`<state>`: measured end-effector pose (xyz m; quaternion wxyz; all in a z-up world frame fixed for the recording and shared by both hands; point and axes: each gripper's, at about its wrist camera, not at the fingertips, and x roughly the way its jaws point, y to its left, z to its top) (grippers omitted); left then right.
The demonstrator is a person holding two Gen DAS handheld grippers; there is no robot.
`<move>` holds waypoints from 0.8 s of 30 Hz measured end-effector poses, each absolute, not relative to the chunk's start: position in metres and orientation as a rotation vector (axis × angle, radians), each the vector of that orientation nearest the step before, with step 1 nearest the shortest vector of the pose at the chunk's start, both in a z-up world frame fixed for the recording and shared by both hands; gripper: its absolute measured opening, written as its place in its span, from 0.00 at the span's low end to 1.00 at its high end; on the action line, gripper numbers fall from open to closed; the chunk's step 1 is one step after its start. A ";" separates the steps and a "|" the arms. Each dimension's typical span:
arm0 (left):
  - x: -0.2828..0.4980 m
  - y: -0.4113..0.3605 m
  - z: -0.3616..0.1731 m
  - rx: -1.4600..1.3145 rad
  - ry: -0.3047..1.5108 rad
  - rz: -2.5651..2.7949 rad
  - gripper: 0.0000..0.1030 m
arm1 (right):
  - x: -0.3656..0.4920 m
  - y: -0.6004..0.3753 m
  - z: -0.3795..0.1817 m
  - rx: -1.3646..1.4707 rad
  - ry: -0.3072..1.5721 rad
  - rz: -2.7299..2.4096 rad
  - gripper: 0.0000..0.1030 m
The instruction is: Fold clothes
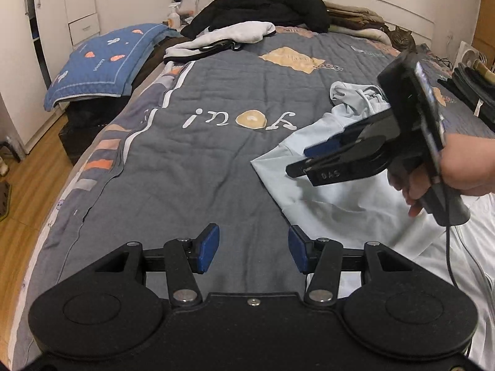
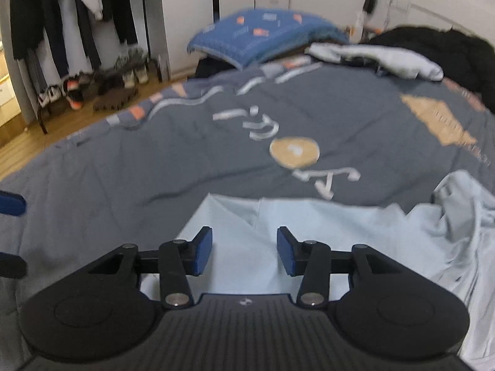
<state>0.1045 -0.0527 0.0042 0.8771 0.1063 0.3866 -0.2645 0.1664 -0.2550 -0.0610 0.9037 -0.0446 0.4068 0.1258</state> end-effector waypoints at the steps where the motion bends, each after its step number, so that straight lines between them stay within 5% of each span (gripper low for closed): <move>1: 0.105 -0.052 0.004 0.218 0.807 -0.552 0.48 | 0.164 -0.255 -0.063 -0.085 0.856 0.254 0.11; 2: 0.106 -0.052 0.004 0.214 0.807 -0.550 0.48 | 0.161 -0.255 -0.063 -0.056 0.857 0.248 0.01; 10: 0.095 -0.059 -0.009 0.304 0.794 -0.600 0.49 | 0.170 -0.268 -0.037 0.147 0.708 0.163 0.00; 20: 0.072 -0.094 -0.067 0.528 0.747 -0.684 0.49 | 0.190 -0.272 -0.047 0.161 0.795 0.175 0.01; 21: 0.073 -0.094 -0.068 0.519 0.742 -0.686 0.44 | 0.190 -0.273 -0.049 0.165 0.797 0.173 0.01; 23: 0.076 -0.093 -0.068 0.499 0.764 -0.706 0.07 | 0.191 -0.272 -0.051 0.172 0.791 0.170 0.04; 24: 0.078 -0.090 -0.067 0.484 0.783 -0.709 0.07 | 0.190 -0.272 -0.051 0.178 0.788 0.160 0.04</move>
